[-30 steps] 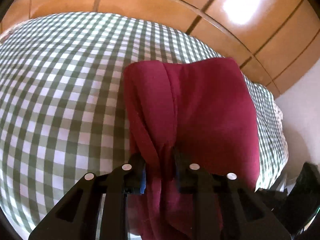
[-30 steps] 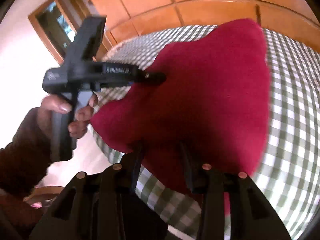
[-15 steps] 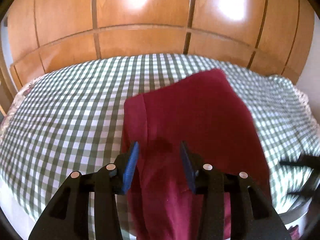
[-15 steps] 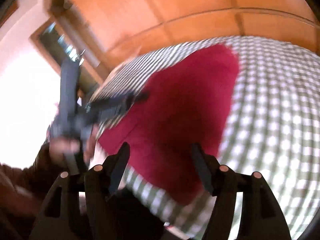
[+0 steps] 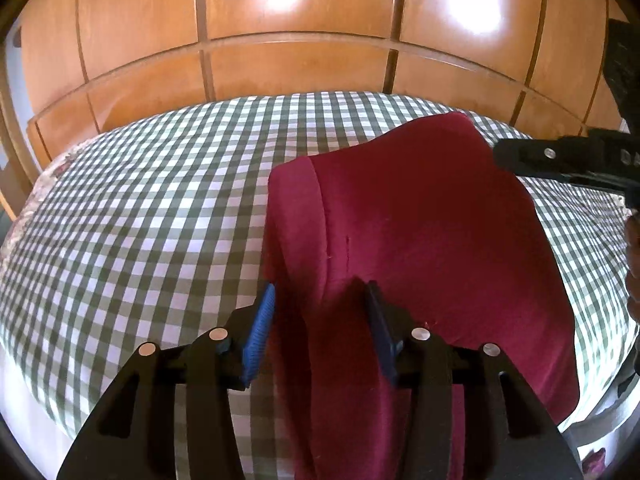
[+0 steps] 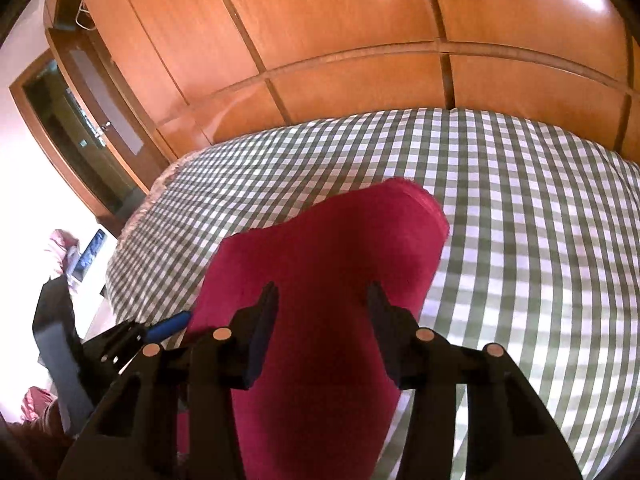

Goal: Fold small clothes

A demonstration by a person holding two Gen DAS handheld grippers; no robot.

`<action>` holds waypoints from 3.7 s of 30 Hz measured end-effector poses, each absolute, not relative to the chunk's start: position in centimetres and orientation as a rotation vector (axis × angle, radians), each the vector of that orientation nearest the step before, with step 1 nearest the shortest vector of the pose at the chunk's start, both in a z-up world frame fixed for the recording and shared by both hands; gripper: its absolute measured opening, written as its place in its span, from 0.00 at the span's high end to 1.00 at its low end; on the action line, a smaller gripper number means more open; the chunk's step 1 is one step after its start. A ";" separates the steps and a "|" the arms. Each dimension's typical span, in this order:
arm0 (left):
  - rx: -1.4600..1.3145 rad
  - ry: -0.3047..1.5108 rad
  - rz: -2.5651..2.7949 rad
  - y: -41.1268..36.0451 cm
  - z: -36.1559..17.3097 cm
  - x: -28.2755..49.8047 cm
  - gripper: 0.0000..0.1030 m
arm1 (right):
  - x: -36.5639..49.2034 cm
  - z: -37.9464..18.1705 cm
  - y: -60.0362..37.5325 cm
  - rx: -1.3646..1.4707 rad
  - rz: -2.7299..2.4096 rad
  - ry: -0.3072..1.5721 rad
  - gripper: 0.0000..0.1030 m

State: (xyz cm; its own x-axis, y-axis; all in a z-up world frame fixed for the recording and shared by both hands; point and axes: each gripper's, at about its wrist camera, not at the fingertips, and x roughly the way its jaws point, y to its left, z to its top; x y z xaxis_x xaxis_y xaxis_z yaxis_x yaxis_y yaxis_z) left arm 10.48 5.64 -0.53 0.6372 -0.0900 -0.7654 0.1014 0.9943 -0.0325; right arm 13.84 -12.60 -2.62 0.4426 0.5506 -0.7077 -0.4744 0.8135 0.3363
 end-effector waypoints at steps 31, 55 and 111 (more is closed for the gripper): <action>-0.032 0.849 -0.050 6.9 -1.0 9.1 0.32 | 12.7 -5.5 -14.7 0.130 0.526 0.892 0.38; -0.427 0.893 -0.430 11.1 -4.6 9.2 0.62 | 9.0 -11.9 -16.6 0.474 0.701 1.055 0.48; 0.204 0.789 -0.538 -25.0 -2.0 18.6 0.57 | 8.5 -3.4 -36.3 0.263 -0.078 0.824 0.47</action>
State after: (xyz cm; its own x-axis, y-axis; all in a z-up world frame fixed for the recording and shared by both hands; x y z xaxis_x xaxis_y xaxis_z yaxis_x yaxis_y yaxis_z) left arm 18.56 -25.02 -1.95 0.5788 -0.3821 -0.7204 0.5309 0.8471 -0.0228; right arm 8.51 -36.30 -3.40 0.6784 0.0330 -0.7340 0.1707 0.9646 0.2012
